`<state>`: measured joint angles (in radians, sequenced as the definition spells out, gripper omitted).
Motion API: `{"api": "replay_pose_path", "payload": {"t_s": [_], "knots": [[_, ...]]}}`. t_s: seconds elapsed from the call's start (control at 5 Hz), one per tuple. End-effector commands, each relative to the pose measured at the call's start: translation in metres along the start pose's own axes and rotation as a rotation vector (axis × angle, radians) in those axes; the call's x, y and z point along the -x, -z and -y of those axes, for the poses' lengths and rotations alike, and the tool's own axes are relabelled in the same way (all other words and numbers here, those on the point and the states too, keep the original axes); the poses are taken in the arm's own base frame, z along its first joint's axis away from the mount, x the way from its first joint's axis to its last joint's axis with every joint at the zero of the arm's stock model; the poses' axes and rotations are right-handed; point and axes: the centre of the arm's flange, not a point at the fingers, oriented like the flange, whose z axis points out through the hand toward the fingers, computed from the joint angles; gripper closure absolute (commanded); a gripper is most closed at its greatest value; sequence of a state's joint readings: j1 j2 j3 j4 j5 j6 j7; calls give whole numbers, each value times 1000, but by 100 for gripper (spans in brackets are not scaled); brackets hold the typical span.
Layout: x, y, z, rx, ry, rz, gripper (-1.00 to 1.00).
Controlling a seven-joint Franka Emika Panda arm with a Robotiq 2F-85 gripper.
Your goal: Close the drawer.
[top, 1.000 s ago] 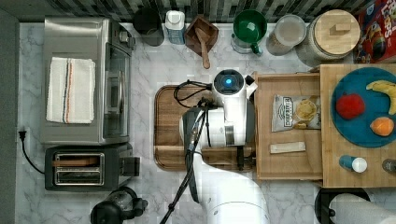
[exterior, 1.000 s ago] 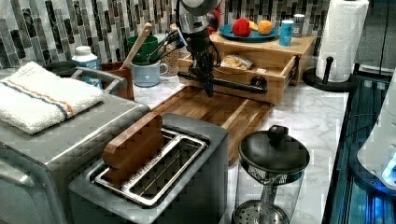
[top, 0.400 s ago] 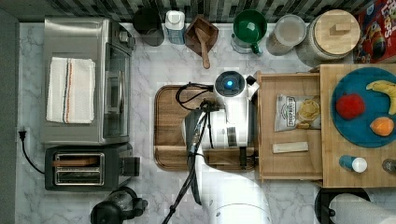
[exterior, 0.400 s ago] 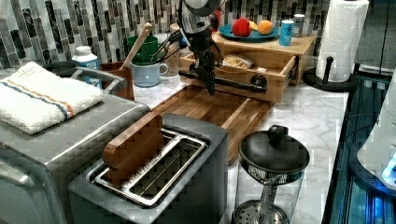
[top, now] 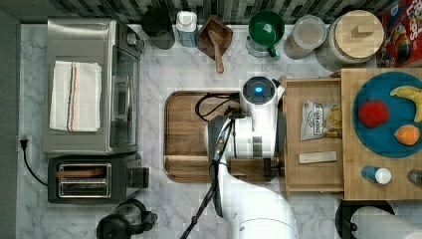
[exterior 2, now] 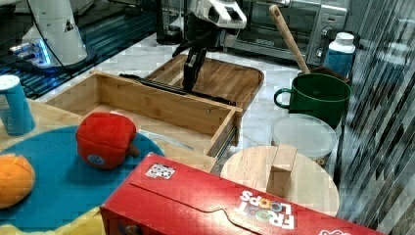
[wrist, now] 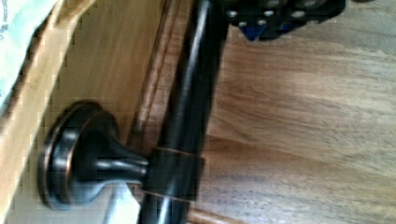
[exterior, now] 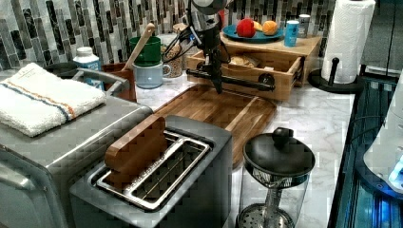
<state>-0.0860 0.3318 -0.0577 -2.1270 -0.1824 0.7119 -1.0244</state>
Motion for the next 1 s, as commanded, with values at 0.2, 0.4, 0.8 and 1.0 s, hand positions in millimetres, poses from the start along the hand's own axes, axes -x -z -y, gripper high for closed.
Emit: {"api": "replay_pose_path", "payload": {"t_s": [0.2,0.4,0.8,1.0], "knots": [[64,34,-203,56,-147,-91,100],[77,26,-242,63,-159,-120,100],[90,23,-315,80,-142,-131,100],[96,25,-336,99,-137,-126,100]]}}
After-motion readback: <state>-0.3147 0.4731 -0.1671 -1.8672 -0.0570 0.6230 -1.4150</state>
